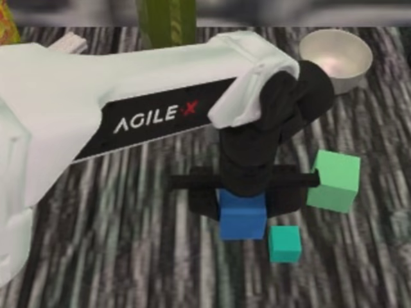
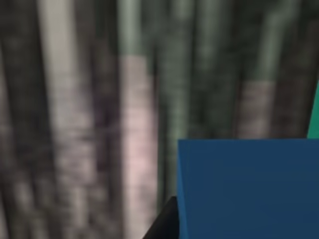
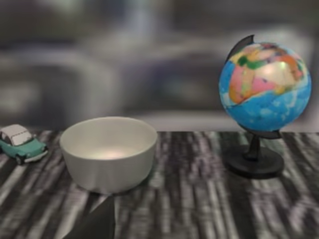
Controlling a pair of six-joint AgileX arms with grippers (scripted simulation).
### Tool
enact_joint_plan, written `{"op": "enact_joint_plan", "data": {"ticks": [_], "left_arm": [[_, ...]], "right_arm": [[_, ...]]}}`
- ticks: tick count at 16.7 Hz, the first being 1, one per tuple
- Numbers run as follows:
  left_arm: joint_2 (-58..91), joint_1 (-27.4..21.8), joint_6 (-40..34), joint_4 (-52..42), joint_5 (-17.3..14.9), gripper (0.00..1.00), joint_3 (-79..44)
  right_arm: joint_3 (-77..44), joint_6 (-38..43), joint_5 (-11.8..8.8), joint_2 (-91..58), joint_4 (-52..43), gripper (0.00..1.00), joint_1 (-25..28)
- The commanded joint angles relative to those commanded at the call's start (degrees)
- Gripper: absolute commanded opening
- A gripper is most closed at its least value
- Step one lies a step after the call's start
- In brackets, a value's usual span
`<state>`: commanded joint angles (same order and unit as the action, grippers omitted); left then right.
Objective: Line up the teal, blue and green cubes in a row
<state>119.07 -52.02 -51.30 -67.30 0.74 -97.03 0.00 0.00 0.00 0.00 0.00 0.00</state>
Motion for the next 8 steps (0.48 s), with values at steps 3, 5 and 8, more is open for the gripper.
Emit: {"op": "enact_joint_plan", "data": {"ticks": [3, 5, 8], "left_arm": [[0.3, 0.1, 0.3, 1.1, -0.1, 0.0, 0.8], [1.0, -0.1, 0.4, 4.0, -0.3, 0.0, 2.8], [2.8, 0.0, 0.3, 10.1, -0.2, 0.0, 7.2]], "right_arm": [[0.0, 0.0, 0.0, 0.0, 0.0, 1.0, 0.0], [0.0, 0.0, 0.0, 0.0, 0.0, 1.0, 0.0], [0.0, 0.0, 0.0, 0.0, 0.0, 1.0, 0.0]]}}
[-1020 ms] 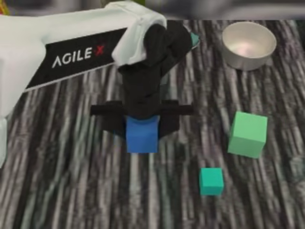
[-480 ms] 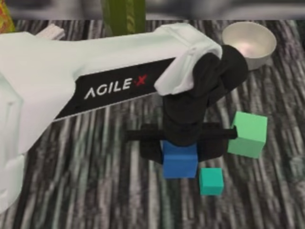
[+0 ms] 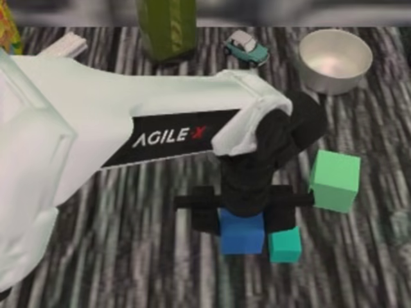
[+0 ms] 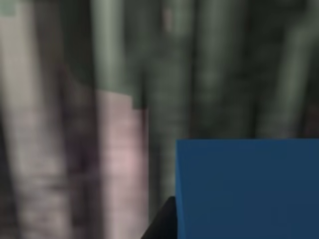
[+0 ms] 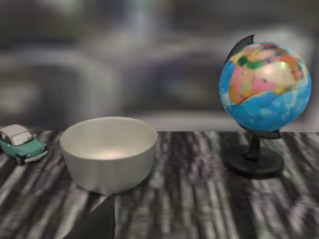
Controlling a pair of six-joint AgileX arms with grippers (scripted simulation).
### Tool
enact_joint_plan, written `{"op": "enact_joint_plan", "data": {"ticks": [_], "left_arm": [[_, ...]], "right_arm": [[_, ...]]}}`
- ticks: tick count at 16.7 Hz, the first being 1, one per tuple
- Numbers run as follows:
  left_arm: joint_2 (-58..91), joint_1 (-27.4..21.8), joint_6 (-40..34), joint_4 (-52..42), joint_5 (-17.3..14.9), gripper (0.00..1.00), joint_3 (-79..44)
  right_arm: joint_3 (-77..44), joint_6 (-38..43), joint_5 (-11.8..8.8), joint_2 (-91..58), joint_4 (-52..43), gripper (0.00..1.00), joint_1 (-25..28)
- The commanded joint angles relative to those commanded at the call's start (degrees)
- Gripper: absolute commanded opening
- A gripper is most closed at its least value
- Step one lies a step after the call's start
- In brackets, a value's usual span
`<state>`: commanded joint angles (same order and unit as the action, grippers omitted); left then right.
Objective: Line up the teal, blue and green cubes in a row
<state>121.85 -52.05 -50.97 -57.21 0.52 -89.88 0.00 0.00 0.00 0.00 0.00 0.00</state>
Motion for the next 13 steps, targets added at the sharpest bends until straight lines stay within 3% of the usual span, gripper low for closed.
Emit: {"op": "enact_joint_plan", "data": {"ticks": [7, 13], "left_arm": [[1.3, 0.1, -0.2, 4.1, 0.2, 0.0, 3.0], [1.3, 0.1, -0.2, 4.1, 0.2, 0.45, 3.0]], "right_arm": [[0.0, 0.0, 0.0, 0.0, 0.0, 1.0, 0.0], [0.0, 0.0, 0.0, 0.0, 0.0, 1.0, 0.0]]}}
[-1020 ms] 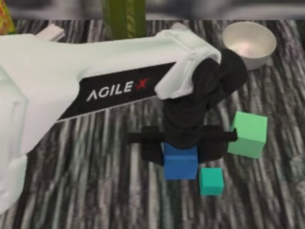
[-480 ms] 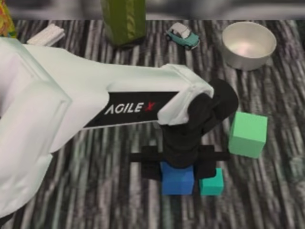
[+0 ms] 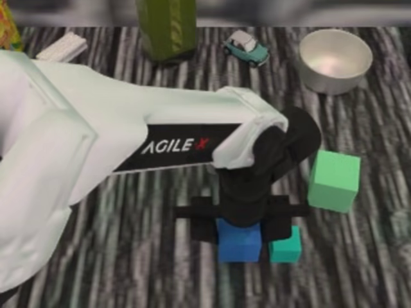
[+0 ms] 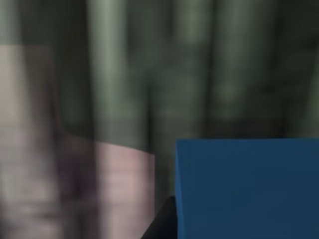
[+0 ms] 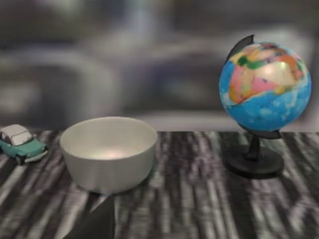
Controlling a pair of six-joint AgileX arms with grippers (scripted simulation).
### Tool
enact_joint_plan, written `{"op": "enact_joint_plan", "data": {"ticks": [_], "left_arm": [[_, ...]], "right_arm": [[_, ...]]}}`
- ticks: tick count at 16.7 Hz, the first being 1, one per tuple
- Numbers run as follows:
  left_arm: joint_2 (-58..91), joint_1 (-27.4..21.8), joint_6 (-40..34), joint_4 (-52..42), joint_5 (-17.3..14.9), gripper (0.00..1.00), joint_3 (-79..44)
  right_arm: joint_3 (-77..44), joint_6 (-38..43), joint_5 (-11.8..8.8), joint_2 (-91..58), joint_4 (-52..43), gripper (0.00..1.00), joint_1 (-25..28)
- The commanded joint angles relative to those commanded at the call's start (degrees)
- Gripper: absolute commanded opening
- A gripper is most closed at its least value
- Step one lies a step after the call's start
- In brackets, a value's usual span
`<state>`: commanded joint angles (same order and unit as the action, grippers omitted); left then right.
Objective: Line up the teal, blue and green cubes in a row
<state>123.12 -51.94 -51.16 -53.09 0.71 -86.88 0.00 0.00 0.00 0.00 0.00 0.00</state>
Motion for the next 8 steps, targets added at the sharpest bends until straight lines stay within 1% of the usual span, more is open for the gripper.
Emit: {"op": "enact_joint_plan", "data": {"ticks": [7, 8], "left_arm": [[0.0, 0.0, 0.0, 0.0, 0.0, 0.98, 0.0], [0.0, 0.0, 0.0, 0.0, 0.0, 1.0, 0.0]], "right_arm": [[0.0, 0.0, 0.0, 0.0, 0.0, 1.0, 0.0], [0.0, 0.0, 0.0, 0.0, 0.0, 1.0, 0.0]]}}
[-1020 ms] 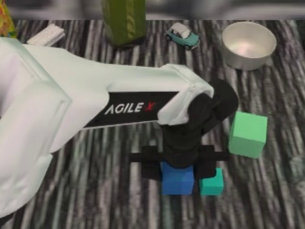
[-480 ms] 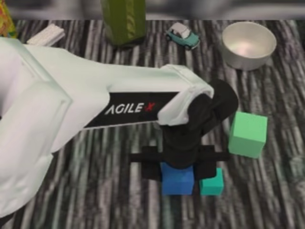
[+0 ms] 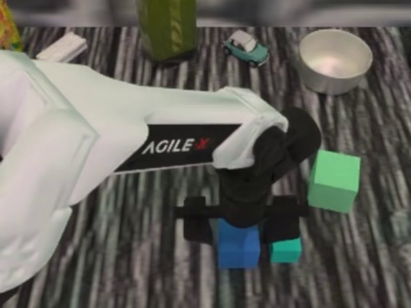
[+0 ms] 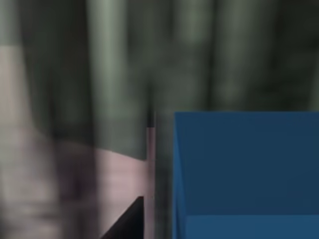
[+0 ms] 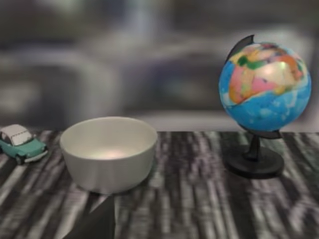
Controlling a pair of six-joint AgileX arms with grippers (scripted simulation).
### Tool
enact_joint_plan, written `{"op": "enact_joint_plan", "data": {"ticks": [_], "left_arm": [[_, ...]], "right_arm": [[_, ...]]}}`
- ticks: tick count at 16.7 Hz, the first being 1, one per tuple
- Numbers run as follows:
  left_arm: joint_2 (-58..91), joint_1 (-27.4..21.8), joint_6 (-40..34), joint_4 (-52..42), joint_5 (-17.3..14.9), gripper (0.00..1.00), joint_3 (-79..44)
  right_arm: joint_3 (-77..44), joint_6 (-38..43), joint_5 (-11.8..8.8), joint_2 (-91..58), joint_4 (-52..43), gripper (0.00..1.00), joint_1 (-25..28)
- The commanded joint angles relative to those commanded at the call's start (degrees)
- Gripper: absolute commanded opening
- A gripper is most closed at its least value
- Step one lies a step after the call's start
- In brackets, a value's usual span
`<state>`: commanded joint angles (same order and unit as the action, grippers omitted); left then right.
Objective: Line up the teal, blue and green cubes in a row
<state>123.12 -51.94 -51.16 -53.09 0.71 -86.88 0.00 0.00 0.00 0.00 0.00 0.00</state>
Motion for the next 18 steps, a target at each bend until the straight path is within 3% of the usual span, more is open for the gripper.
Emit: {"op": "enact_joint_plan", "data": {"ticks": [9, 18], "left_arm": [[-0.1, 0.0, 0.0, -0.2, 0.0, 1.0, -0.2], [-4.4, 0.9, -0.3, -14.0, 0.0, 1.0, -9.6]], "right_arm": [[0.0, 0.0, 0.0, 0.0, 0.0, 1.0, 0.0], [0.0, 0.0, 0.0, 0.0, 0.0, 1.0, 0.0]]}}
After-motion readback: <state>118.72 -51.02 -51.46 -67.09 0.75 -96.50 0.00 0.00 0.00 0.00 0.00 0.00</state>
